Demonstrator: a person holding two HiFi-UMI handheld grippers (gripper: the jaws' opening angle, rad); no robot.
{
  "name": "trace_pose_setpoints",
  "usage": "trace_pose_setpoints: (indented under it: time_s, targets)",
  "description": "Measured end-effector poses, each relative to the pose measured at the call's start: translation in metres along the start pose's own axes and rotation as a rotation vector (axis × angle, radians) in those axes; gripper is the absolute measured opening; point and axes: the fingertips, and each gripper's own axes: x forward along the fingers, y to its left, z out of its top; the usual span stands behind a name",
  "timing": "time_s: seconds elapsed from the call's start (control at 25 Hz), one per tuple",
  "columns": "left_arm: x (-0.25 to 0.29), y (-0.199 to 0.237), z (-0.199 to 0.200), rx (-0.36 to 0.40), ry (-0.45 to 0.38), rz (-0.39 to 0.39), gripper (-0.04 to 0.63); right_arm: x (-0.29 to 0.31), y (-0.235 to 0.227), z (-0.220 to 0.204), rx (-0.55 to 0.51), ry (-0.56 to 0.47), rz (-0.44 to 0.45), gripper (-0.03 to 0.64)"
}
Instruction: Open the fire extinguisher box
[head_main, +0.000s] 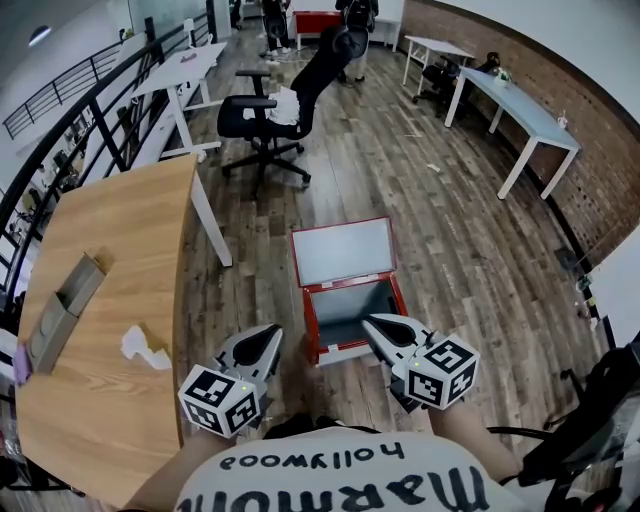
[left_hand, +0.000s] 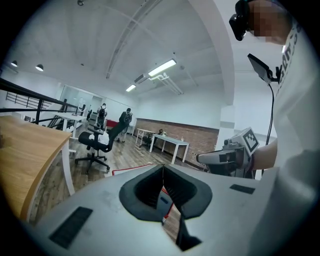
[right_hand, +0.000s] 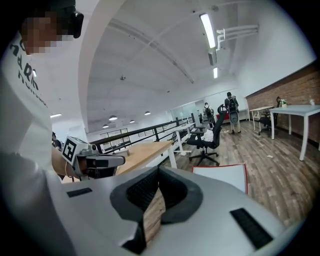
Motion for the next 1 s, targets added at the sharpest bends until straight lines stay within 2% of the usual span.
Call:
trace_pose_setpoints:
  time_s: [0.36,1.0]
  targets:
    - [-0.0026,-0.0008,-0.0040,0.007,0.006,0.006,0.006,0.0003,-0.0076,-0.0047,0.026,0.002,-0.020,0.009]
    - [-0.0066,0.0032,-0.0068,-0.009,0.010,0.021,0.006,0.0033,-0.0054,-0.0096,-0.001,0.024,-0.013,0.009]
